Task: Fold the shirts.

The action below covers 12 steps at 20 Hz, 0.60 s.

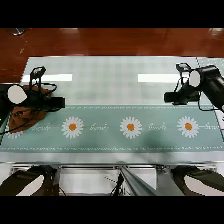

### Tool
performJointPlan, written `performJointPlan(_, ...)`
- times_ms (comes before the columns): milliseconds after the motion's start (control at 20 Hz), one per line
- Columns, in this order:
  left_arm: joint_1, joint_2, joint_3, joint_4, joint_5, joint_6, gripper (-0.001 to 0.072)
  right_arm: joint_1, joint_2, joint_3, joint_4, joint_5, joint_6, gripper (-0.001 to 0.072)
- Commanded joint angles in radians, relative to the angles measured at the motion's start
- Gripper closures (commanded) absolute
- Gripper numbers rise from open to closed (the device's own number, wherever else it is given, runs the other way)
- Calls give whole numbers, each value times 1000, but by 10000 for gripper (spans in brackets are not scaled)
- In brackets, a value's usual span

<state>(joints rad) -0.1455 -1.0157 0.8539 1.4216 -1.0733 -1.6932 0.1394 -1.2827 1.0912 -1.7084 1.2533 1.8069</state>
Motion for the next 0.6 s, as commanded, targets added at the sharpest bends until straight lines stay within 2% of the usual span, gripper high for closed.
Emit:
performJointPlan(0,0,0,0,0,0,1,681,1,0,0,0,0,0,690)
performJointPlan(550,0,0,0,-6,0,0,680,1,0,0,1,0,0,690)
